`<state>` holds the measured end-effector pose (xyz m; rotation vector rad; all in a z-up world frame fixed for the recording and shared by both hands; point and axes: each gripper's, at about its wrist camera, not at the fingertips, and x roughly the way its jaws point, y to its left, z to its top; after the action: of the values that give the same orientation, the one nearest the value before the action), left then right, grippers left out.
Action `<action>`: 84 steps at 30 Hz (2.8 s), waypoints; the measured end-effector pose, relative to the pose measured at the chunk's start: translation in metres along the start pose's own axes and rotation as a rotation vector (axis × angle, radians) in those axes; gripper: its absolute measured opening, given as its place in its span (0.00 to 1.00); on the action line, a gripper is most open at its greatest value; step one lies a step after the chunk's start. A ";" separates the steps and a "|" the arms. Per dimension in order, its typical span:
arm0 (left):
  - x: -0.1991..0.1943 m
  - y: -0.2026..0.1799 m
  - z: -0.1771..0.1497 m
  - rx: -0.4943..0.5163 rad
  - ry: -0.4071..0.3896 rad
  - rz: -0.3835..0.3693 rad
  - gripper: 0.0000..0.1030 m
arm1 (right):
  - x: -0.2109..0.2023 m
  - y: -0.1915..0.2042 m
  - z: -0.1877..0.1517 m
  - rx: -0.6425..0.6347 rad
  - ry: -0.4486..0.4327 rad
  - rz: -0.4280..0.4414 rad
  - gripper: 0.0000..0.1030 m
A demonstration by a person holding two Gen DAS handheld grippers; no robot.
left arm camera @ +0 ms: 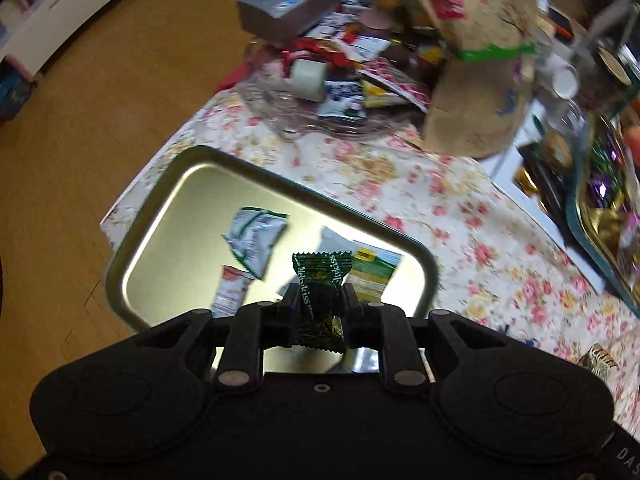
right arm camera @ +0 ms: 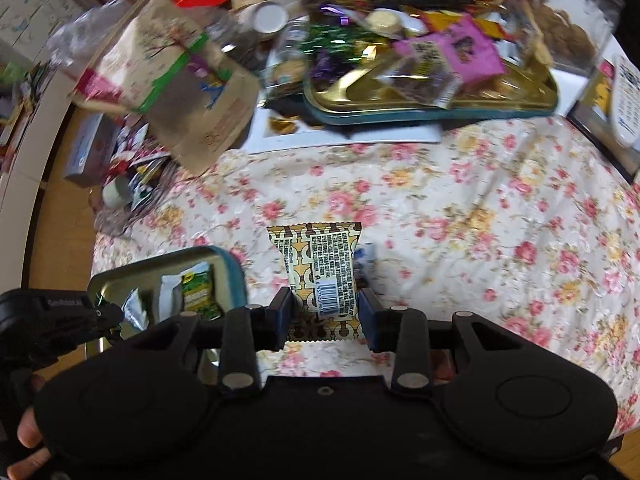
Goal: Organize snacks
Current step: 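Carry the green candy into the gold tray and open left while right carries the beige packet, then lower the beige barcode packet into the gold tray and open the right gripper, then grasp the red-white packet with the right gripper while left approaches the blue-white packet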
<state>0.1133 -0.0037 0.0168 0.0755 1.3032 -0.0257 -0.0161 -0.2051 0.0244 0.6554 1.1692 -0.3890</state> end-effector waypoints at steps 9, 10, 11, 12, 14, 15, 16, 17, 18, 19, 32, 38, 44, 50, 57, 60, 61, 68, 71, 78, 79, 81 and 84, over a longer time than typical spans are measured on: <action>0.017 0.057 0.023 -0.128 0.044 0.040 0.26 | 0.023 0.083 -0.022 -0.201 0.032 0.037 0.37; 0.018 0.060 0.024 -0.135 0.049 0.041 0.27 | 0.025 0.091 -0.025 -0.221 0.039 0.046 0.37; 0.019 0.064 0.025 -0.142 0.052 0.037 0.27 | 0.027 0.099 -0.028 -0.242 0.043 0.052 0.37; 0.019 0.068 0.026 -0.151 0.055 0.032 0.28 | 0.028 0.106 -0.031 -0.262 0.045 0.058 0.37; 0.021 0.074 0.028 -0.166 0.062 0.033 0.28 | 0.029 0.122 -0.039 -0.301 0.050 0.074 0.37; 0.023 0.077 0.028 -0.172 0.069 0.037 0.28 | 0.030 0.128 -0.042 -0.318 0.054 0.085 0.37; 0.025 0.079 0.029 -0.180 0.078 0.038 0.28 | 0.031 0.133 -0.045 -0.331 0.058 0.093 0.37; 0.026 0.082 0.029 -0.187 0.086 0.033 0.28 | 0.032 0.139 -0.048 -0.344 0.061 0.098 0.37; 0.027 0.084 0.029 -0.194 0.094 0.026 0.29 | 0.032 0.144 -0.051 -0.356 0.063 0.102 0.37; 0.029 0.086 0.029 -0.202 0.101 0.020 0.30 | 0.033 0.148 -0.053 -0.366 0.065 0.105 0.37; 0.036 0.085 0.029 -0.207 0.147 0.011 0.33 | 0.034 0.151 -0.057 -0.364 0.119 0.188 0.49; 0.036 0.076 0.028 -0.167 0.152 -0.006 0.33 | 0.035 0.145 -0.052 -0.340 0.111 0.150 0.49; 0.038 0.065 0.026 -0.117 0.164 -0.020 0.33 | 0.037 0.137 -0.047 -0.314 0.117 0.118 0.49; 0.037 0.045 0.021 -0.046 0.171 -0.053 0.33 | 0.036 0.129 -0.044 -0.292 0.115 0.100 0.49; 0.032 0.005 0.010 0.090 0.165 -0.087 0.33 | 0.037 0.109 -0.041 -0.257 0.119 0.055 0.49; 0.030 -0.012 0.005 0.144 0.165 -0.096 0.33 | 0.035 0.096 -0.039 -0.244 0.113 0.026 0.49; 0.030 -0.018 0.003 0.158 0.165 -0.098 0.33 | 0.035 0.091 -0.038 -0.238 0.113 0.016 0.49; 0.029 -0.056 -0.013 0.236 0.184 -0.123 0.33 | 0.036 0.051 -0.031 -0.182 0.122 -0.048 0.49; 0.028 -0.072 -0.021 0.270 0.192 -0.138 0.33 | 0.036 0.033 -0.029 -0.165 0.121 -0.083 0.49; 0.023 -0.109 -0.038 0.350 0.209 -0.183 0.33 | 0.037 -0.013 -0.030 -0.125 0.139 -0.158 0.49; 0.021 -0.113 -0.040 0.356 0.208 -0.186 0.33 | 0.038 -0.020 -0.031 -0.116 0.147 -0.166 0.49; 0.020 -0.119 -0.042 0.364 0.205 -0.186 0.33 | 0.040 -0.034 -0.032 -0.088 0.177 -0.157 0.49; 0.021 -0.126 -0.044 0.367 0.208 -0.183 0.33 | 0.046 -0.060 -0.036 -0.019 0.276 -0.076 0.49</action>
<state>0.0688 -0.1256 -0.0199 0.2775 1.4974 -0.4238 -0.0609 -0.2245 -0.0434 0.6632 1.4619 -0.3584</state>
